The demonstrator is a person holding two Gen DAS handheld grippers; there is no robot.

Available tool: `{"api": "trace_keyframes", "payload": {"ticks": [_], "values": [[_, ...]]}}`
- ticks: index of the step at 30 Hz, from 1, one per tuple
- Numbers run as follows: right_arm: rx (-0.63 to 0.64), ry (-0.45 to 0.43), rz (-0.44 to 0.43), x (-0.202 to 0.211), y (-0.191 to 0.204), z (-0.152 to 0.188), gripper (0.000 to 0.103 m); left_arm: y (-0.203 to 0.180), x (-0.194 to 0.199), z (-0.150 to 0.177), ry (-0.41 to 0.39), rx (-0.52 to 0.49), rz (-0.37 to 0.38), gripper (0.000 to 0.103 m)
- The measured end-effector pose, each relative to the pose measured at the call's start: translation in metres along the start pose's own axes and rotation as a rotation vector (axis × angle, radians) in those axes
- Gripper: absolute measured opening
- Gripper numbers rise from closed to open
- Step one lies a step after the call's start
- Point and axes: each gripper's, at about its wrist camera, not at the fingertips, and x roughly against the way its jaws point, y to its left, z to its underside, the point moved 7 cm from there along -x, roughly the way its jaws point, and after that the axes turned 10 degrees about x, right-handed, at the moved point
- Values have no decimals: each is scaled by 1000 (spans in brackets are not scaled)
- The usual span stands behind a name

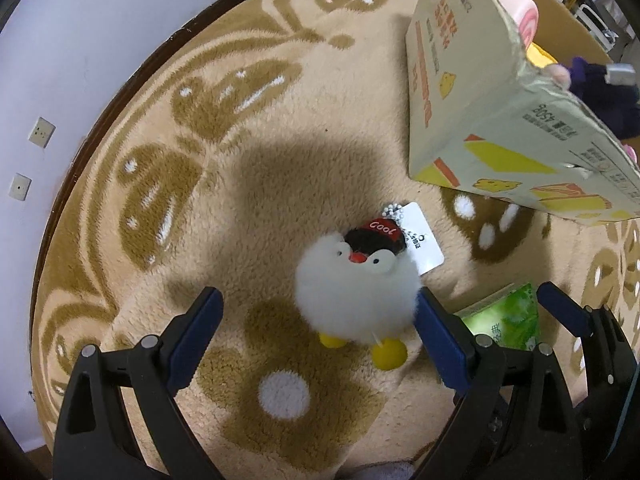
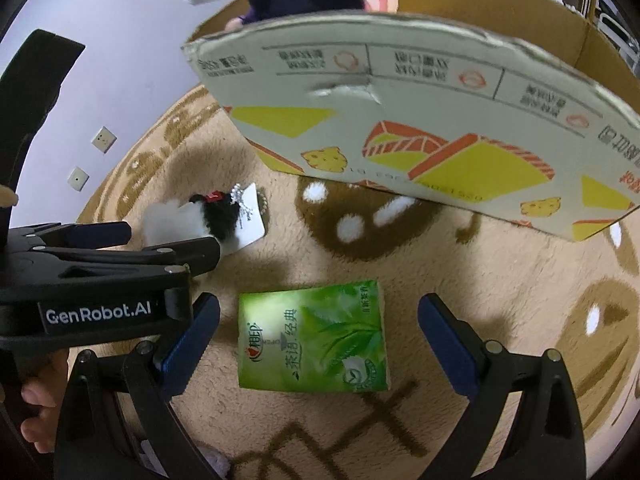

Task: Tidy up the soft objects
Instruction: 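Lower left tool to white penguin plush while right tool approaches green tissue pack, then grasp white penguin plush with left tool while right tool grasps green tissue pack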

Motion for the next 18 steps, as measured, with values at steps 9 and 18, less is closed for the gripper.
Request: {"api": "trace_keyframes", "payload": {"ticks": [9, 18], "values": [[-17, 45, -10, -13, -1, 7, 103, -7, -10, -1, 16, -25, -22, 92], [45, 93, 40, -18, 2, 11, 86, -29, -11, 2, 4, -91, -1, 38]]}}
